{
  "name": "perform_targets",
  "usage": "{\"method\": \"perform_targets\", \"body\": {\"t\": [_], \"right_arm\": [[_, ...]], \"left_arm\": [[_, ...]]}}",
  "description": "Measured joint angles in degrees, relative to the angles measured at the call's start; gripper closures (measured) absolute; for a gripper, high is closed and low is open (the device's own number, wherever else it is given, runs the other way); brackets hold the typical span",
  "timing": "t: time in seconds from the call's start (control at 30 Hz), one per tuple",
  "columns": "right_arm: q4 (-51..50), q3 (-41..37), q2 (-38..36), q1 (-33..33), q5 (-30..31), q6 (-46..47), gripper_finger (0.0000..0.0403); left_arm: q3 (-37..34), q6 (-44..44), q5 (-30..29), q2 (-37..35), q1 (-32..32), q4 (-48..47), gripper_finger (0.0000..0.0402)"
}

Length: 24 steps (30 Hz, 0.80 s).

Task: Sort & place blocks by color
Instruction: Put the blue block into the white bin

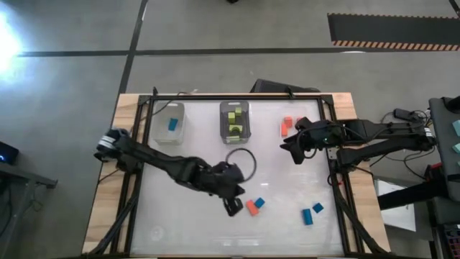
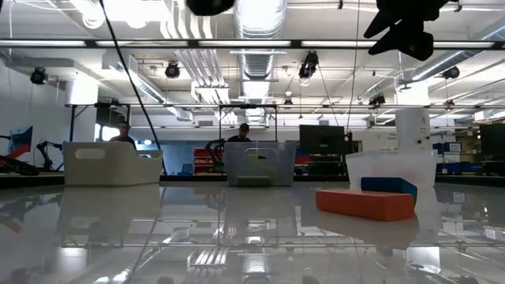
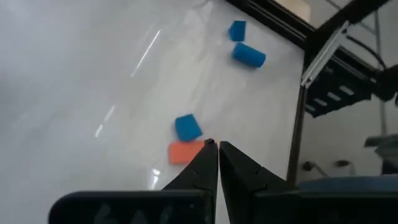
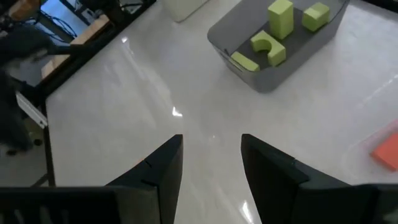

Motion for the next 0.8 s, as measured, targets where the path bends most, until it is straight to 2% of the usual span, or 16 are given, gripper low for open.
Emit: {"method": "perform_targets", "body": {"t": [0.17,0.43,0.6,0.8], "right_arm": [[0.5,-0.9,-0.5,0.0,1.5,-1.3,0.025],[0.7,-2.9,-0.4,0.0,4.0,-2.1,0.025],[1.5,-3.3,-0.2,0.0,4.1,-2.2,0.025],[1.5,-3.3,0.1,0.0,5.3,-2.9,0.025]], "left_arm": [[3.3,7.1,-0.9,6.3,1.4,0.6,0.0402],[3.2,6.9,-0.2,15.0,3.6,12.6,0.0392],[3.4,6.4,4.3,19.9,4.2,17.1,0.034],[3.0,2.6,6.0,22.2,3.7,17.8,0.0241]]}}
